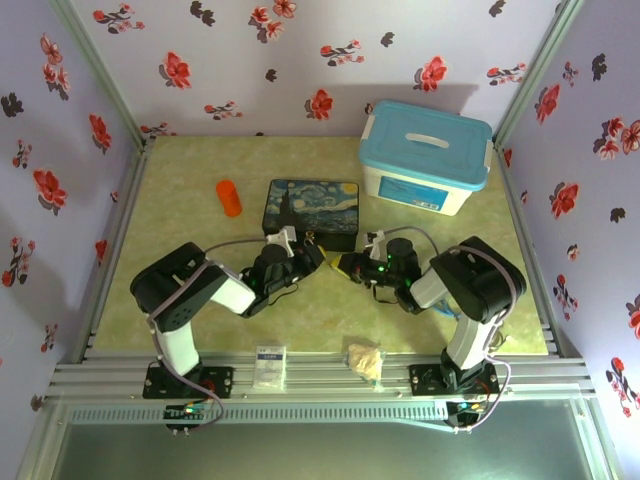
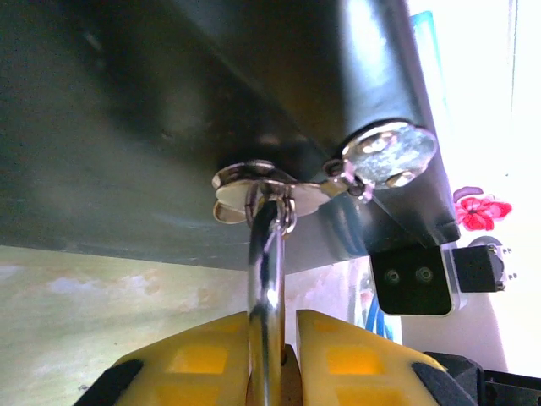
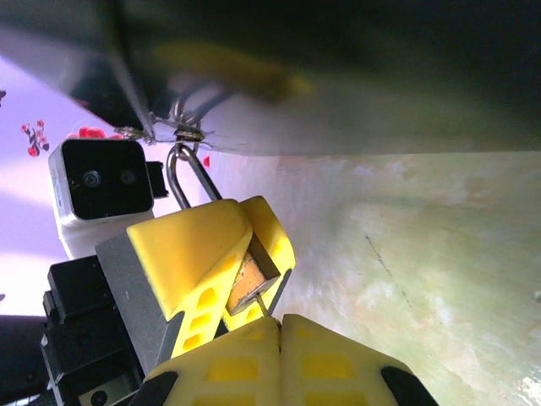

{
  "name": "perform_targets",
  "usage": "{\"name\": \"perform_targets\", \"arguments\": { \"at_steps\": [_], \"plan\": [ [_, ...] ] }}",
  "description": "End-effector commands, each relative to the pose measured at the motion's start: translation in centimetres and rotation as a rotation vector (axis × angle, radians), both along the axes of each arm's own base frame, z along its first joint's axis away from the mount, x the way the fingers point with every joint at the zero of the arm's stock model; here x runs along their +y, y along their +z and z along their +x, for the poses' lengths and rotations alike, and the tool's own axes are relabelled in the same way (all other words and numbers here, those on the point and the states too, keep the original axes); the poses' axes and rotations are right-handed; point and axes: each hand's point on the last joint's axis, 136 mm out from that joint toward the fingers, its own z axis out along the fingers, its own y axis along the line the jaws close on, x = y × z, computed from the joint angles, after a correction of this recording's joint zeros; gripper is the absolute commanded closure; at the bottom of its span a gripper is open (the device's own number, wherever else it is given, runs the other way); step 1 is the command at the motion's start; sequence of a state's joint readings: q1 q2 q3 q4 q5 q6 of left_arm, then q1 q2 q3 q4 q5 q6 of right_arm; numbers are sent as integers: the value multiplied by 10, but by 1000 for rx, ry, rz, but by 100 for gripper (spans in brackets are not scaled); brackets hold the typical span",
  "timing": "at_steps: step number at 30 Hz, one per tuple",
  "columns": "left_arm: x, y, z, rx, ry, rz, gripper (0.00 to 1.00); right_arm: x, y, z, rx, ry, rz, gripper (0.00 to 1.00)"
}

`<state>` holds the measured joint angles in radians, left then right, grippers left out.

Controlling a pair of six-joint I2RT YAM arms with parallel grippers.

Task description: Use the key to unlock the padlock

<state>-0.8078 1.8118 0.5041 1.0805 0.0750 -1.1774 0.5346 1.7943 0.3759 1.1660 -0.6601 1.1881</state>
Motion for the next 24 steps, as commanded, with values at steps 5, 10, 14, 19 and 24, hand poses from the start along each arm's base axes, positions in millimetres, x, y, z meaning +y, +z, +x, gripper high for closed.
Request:
{"name": "perform_targets", "arguments": {
  "at_steps": [5, 10, 14, 19, 24],
  "plan": [
    [-18, 17, -18, -30, -83, -77, 96, 15, 28, 15, -44, -67, 128, 100],
    [-12, 25, -10, -54, -21, -80, 97, 6, 25, 13, -14, -169, 118, 100],
    [-7, 18, -3, -36, 20, -31, 90, -5, 15, 9, -9, -244, 79, 100],
    [-1, -7, -8, 18, 21, 99, 85, -22, -9, -2, -5, -274, -45, 100],
    [-1, -24, -13, 60, -7, 148, 84, -27, -13, -8, -38, -250, -182, 100]
  ]
}}
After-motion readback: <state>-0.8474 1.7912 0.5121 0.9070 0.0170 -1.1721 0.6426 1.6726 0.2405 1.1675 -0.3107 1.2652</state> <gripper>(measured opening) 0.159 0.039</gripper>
